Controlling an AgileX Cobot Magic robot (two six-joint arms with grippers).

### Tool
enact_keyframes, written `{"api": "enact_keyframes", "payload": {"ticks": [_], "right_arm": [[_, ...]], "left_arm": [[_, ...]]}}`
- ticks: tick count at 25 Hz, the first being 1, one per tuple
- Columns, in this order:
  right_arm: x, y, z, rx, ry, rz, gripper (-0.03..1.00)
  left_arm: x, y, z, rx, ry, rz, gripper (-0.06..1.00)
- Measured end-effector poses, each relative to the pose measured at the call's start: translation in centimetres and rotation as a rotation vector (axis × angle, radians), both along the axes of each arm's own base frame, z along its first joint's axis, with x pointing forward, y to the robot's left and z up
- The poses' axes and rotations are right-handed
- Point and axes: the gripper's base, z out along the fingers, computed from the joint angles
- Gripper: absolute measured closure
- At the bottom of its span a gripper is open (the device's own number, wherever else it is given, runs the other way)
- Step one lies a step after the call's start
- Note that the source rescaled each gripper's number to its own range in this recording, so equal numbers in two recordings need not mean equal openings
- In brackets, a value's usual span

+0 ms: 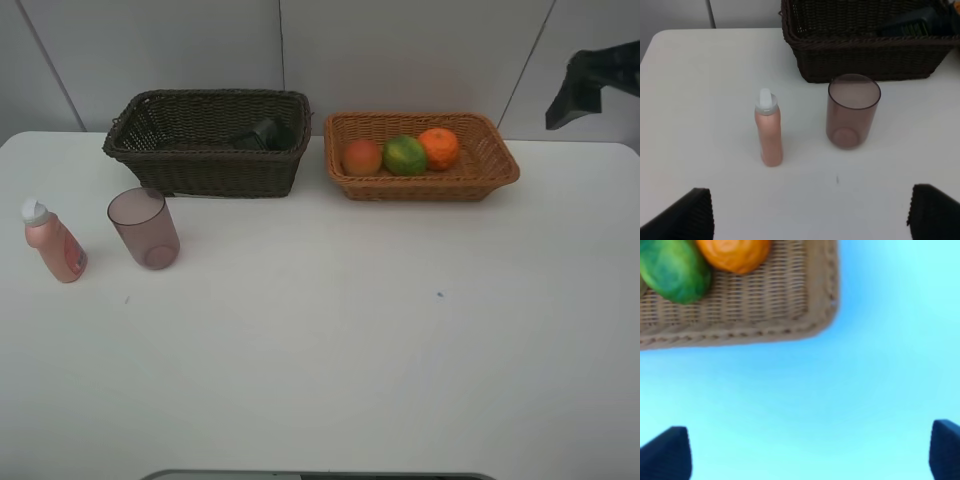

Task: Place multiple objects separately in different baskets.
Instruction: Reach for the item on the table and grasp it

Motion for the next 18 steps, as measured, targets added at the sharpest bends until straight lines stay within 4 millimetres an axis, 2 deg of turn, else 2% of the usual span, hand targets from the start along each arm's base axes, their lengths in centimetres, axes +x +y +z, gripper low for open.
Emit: {"api": "enact_keyframes", "payload": {"ticks": [4, 11, 15, 18], "right_arm": [[-5.2, -0.3, 3.4, -0.020, -0.085, 0.019, -0.03], [-14.0, -0.5, 7.6, -0.032, -0.300, 0.027, -0.03], [-18.1, -0.6, 9.1, -0.032, -0.443, 0.025, -0.03], [-20.6, -0.6, 9.2, -0.032, -0.467, 0.022, -0.03]], "left_arm": [[0.0, 0.0, 0.0, 0.000, 0.000, 0.000, -0.05], [0.0, 0.0, 0.0, 0.000, 0.000, 0.000, -0.05], [0.0, 0.0, 0.0, 0.000, 0.000, 0.000, -0.05], [0.0, 0.0, 0.0, 0.000, 0.000, 0.000, -0.05]]}}
